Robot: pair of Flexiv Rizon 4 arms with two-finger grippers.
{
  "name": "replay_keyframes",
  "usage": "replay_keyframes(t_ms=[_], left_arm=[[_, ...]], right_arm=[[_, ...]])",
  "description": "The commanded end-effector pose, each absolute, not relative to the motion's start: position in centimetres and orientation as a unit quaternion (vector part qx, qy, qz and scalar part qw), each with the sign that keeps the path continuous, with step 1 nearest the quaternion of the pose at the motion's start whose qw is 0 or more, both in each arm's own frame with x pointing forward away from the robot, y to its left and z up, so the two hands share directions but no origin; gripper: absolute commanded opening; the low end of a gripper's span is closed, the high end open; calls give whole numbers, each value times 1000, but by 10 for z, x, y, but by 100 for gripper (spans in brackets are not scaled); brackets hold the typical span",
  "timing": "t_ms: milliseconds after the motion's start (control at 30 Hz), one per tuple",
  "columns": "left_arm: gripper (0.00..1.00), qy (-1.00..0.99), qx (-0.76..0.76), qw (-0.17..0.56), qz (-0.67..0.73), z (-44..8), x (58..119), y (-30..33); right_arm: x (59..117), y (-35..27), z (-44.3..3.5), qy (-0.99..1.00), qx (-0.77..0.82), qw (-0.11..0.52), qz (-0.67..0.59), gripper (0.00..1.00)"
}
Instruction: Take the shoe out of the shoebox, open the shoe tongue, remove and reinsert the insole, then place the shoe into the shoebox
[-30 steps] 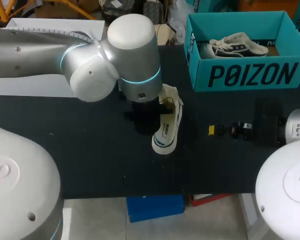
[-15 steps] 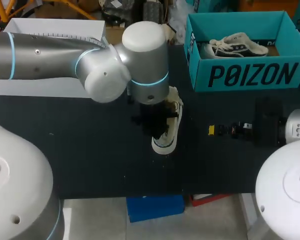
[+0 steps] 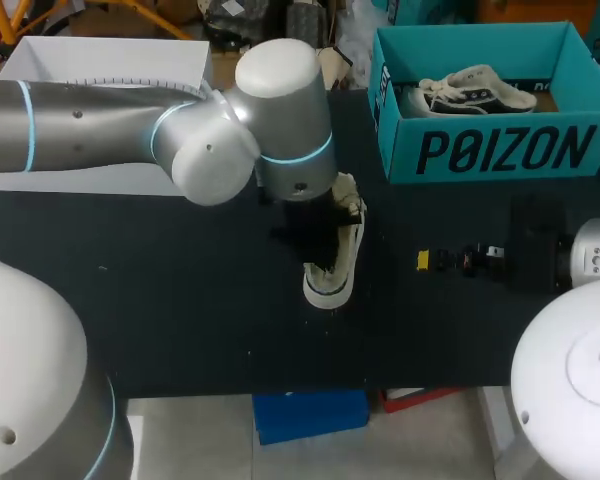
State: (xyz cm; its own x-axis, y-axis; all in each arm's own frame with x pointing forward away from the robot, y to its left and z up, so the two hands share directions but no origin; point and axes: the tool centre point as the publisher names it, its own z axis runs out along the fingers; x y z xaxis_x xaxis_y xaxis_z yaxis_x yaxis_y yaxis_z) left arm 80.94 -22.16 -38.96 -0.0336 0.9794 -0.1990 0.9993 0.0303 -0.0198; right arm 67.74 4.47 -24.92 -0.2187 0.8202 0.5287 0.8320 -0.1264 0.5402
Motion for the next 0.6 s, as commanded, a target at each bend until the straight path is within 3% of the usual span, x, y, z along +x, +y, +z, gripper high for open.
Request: replay_keyframes(t_ms=[33,333,600], left_arm=[[0,713,679,126,-119,-353,807,-188],[0,726,604,267,-192,-308,854,-164],[0,754,561,300,-161,-289,907,-146]], right_arm=[[678,43,-249,-662,-625,11,-414,100],[678,43,-249,-662,-625,11,-414,100],[678,43,-249,-662,-625,11,-414,100]])
